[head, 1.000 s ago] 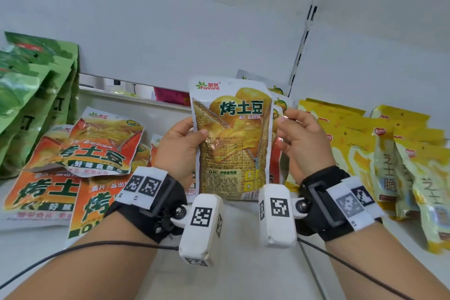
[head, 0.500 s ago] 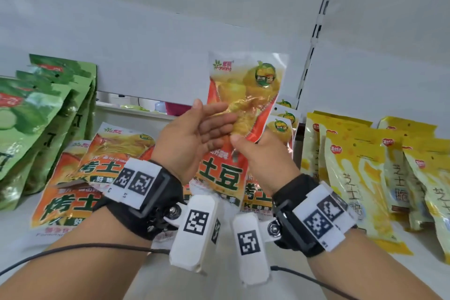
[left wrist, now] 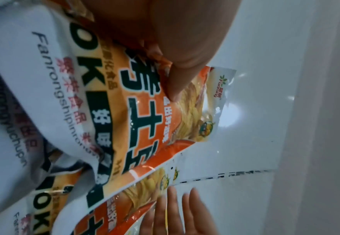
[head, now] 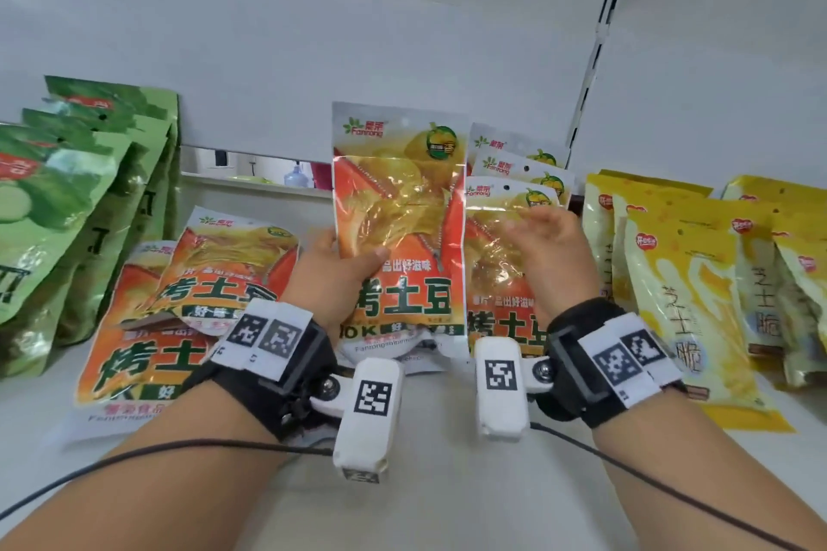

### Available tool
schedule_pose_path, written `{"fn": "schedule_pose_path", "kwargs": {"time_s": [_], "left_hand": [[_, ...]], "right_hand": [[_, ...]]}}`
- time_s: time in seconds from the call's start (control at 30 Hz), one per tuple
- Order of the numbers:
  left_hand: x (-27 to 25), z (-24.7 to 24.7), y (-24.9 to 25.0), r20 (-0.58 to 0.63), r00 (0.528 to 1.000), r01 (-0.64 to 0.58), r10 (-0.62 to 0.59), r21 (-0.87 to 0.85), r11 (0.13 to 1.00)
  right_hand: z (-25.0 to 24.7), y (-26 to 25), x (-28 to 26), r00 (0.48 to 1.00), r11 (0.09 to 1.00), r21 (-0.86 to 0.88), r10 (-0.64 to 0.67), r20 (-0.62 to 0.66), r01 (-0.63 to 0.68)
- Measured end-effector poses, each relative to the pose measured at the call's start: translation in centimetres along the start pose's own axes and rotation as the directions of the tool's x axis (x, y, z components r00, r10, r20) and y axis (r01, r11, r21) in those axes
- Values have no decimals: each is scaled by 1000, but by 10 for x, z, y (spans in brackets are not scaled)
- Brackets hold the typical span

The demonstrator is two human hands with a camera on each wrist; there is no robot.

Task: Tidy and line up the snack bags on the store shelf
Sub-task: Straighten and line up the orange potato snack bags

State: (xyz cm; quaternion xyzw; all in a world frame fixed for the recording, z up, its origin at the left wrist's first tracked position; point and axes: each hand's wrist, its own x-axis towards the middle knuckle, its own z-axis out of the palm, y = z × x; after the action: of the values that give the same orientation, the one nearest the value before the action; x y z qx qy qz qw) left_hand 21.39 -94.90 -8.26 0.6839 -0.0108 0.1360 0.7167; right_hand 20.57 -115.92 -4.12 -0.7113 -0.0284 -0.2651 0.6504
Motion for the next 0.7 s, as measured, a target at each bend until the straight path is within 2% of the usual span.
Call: {"fn": "schedule_pose_path", "kwargs": {"time_s": [0.1,0.23,0.3,0.43,0.6,0.7], "left_hand": [[1,-1,-2,-83,996,0,14,166,986],[-3,4,8,-140,987,-33,77,292,956],[-9,11,16,-132,981,-97,144,309,946],[-20,30,25,46,968,-250,248,308,918],[-25,56,38,236,951,-252,199,220,943],[-25,71,44,439,881,-285,179,190,939]], "right_hand": [[-17,11,9,996,999,-41,9,-94,-13],[-30,24,22,989,983,-123,128,-80,-137],[-34,30,26,980,972,-136,184,-71,-193],[-45,42,30,976,974,-93,197,-92,-206],[-52,45,29,965,967,92,246,-96,-237],[-57,45,28,971,960,167,233,-45,-222]]}}
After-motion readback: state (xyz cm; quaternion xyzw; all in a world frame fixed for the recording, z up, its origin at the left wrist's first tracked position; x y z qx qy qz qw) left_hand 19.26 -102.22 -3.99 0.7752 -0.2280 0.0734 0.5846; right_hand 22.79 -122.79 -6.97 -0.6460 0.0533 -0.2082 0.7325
